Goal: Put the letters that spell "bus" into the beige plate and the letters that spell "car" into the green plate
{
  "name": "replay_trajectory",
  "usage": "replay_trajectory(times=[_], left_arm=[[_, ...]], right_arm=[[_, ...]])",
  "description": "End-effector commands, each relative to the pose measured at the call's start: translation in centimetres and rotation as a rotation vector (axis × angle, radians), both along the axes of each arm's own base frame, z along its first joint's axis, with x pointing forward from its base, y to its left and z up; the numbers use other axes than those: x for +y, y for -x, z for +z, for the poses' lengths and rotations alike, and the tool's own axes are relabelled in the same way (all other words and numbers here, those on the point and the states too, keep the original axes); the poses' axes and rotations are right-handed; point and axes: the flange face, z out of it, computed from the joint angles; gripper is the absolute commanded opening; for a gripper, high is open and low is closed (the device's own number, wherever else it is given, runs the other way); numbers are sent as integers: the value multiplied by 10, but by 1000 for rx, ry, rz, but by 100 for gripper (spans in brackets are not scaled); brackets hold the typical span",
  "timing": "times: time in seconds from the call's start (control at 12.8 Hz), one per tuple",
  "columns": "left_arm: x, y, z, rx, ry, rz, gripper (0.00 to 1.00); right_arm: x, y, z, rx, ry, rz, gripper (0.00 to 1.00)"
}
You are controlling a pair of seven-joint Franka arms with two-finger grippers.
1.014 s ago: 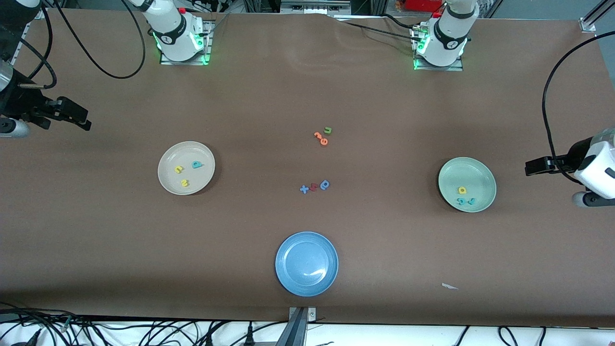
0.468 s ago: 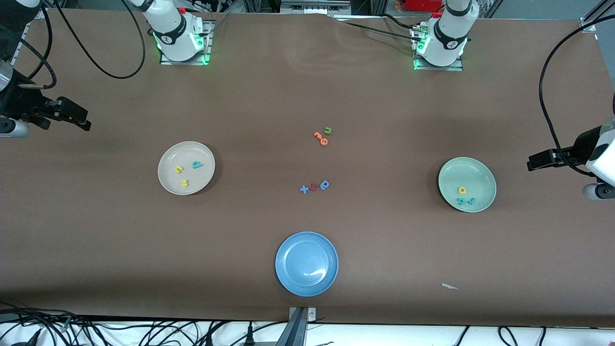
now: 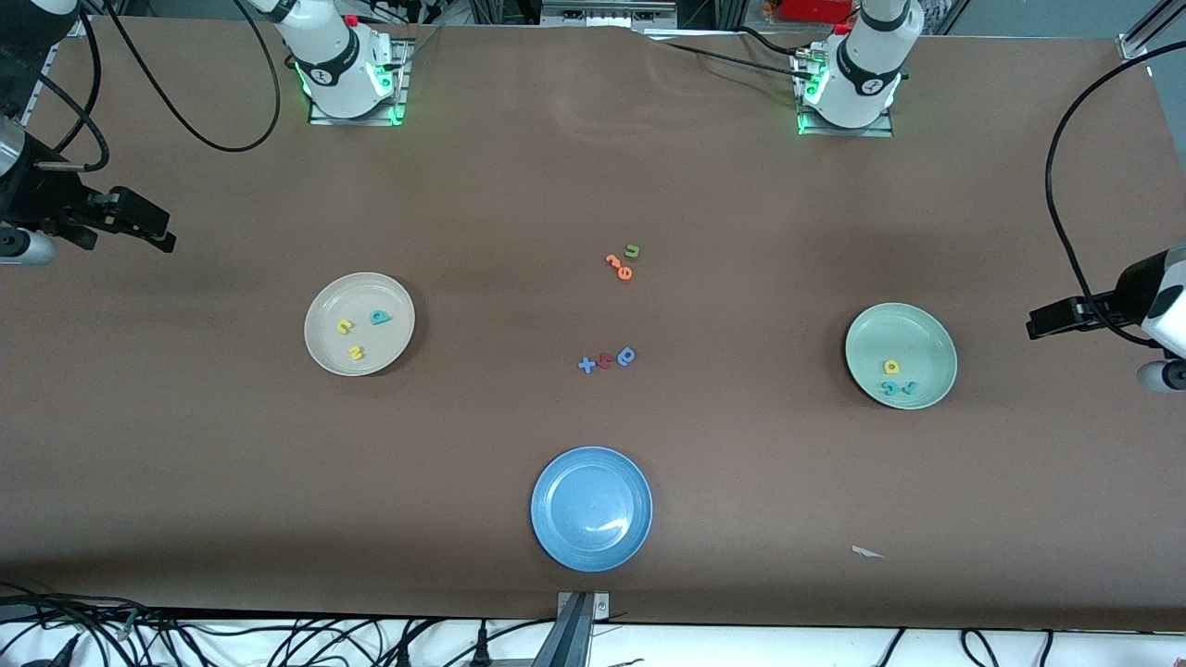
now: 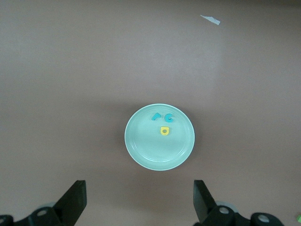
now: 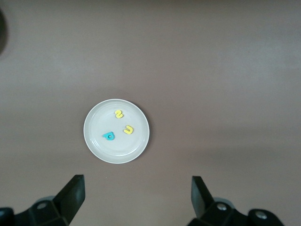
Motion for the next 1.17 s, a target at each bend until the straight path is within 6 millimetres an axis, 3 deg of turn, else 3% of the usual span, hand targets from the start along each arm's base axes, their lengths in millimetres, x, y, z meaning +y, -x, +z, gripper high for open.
replay_trajectory(times=[0.0,0.16,0.47,0.86,1.09], left_arm=[[9,10,8,-15,24,-1,100],[22,11,11,-23,26,16,100],[18,11,11,-19,27,13,100],[21,20,30,-41,22,22,100],[19,20,29,-40,24,27,100]], right_arm=[[1,1,4,-7,15,-5,100],[2,2,4,-5,15,-3,100],[2,3,4,-4,15,-3,100],[1,3,4,-2,17,-3,100],[1,3,4,-2,17,-3,100]])
